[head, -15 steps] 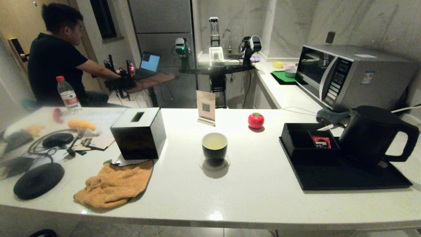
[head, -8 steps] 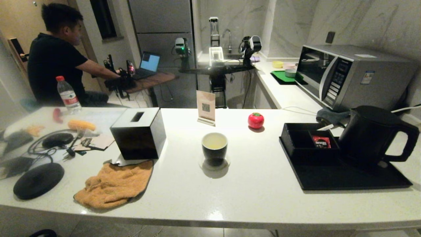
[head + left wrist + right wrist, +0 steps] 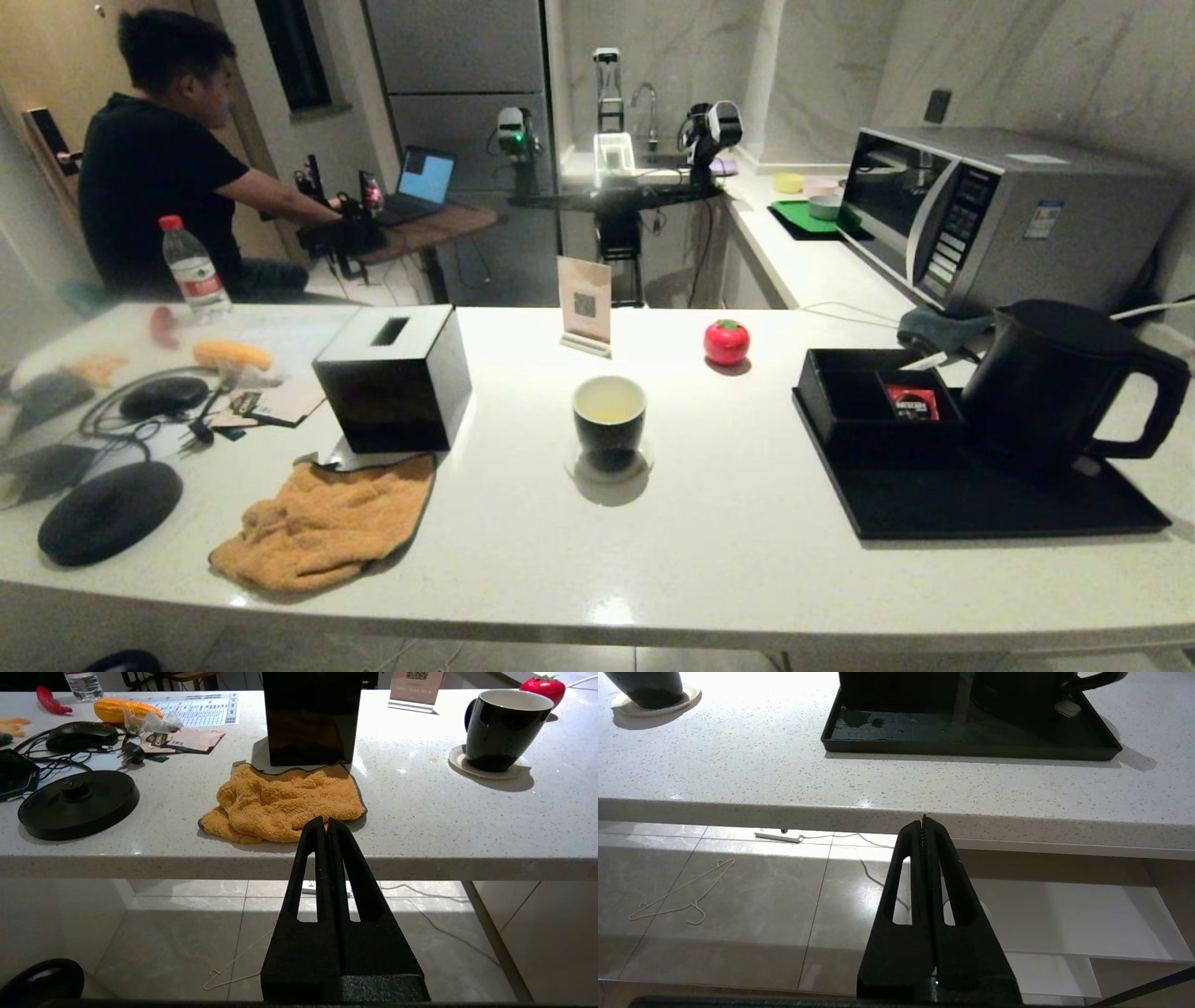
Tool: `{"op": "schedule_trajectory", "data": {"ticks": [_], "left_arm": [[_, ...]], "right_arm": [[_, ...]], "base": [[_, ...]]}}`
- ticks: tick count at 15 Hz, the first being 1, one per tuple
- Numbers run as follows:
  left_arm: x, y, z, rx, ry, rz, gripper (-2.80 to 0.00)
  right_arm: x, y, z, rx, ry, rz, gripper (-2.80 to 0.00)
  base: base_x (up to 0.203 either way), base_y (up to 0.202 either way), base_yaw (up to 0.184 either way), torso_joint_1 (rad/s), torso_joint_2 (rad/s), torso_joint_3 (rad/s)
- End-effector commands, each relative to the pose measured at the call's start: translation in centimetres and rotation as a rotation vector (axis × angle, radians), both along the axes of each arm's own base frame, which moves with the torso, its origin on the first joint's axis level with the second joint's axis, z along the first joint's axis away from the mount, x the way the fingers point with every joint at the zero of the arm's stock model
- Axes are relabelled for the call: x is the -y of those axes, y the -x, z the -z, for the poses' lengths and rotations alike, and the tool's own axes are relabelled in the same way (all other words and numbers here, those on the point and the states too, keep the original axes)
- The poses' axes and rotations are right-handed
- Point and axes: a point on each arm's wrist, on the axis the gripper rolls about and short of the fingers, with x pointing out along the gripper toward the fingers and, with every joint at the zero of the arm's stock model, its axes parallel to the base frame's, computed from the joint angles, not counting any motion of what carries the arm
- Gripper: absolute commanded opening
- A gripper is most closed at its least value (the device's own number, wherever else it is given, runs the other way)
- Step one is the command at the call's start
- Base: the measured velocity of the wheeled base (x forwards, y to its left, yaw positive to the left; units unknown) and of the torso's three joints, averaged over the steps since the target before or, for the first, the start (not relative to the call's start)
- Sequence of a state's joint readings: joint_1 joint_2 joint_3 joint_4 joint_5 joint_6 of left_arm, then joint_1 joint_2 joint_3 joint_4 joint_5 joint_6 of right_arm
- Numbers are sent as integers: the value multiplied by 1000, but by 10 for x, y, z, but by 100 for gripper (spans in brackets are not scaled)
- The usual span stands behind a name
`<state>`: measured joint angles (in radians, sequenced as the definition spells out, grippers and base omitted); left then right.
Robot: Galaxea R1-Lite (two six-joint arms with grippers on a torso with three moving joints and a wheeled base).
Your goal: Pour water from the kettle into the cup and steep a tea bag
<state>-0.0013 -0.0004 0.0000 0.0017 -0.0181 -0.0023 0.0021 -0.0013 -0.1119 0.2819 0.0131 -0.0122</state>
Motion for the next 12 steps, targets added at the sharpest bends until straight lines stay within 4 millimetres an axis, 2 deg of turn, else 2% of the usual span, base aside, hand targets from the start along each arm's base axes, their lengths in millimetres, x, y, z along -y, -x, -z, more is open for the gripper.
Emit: {"op": "schedule_trajectory", "data": {"ticks": [1,12], "left_arm": [[0,0,0,0,1,1,-280],[0,0,0,0,1,-1,-280]], "right_arm": [[0,0,0,-3,0,-2,-280],[0,0,0,-3,0,-2,-280]], "base": [[0,0,0,0,0,0],[0,0,0,0,0,0]]}}
